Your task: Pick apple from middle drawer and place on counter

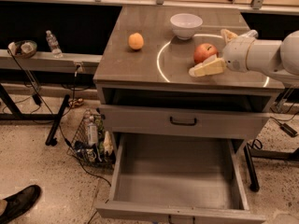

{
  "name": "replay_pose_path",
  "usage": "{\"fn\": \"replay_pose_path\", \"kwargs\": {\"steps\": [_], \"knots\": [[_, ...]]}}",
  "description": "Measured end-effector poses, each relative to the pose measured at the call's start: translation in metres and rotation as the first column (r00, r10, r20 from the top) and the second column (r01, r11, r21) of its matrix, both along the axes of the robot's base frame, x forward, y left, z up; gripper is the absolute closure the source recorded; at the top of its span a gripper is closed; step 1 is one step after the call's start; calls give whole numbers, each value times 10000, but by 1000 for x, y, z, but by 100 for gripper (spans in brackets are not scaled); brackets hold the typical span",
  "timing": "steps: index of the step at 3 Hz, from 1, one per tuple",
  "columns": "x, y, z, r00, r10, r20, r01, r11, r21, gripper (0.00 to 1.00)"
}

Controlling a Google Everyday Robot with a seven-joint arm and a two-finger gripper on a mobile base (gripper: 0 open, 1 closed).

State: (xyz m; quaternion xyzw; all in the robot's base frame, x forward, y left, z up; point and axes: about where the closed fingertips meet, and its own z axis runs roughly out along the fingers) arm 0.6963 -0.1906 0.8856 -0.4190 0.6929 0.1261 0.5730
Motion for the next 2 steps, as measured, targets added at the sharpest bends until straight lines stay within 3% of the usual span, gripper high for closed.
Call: {"fn": "replay_pose_path", "kwargs": {"steps": [1, 2], "knots": [[-16, -27, 65, 9945, -245, 1019, 187, 9982, 573, 0], [-39, -61, 130, 9728, -665, 2218, 465, 9945, 942, 0]]}}
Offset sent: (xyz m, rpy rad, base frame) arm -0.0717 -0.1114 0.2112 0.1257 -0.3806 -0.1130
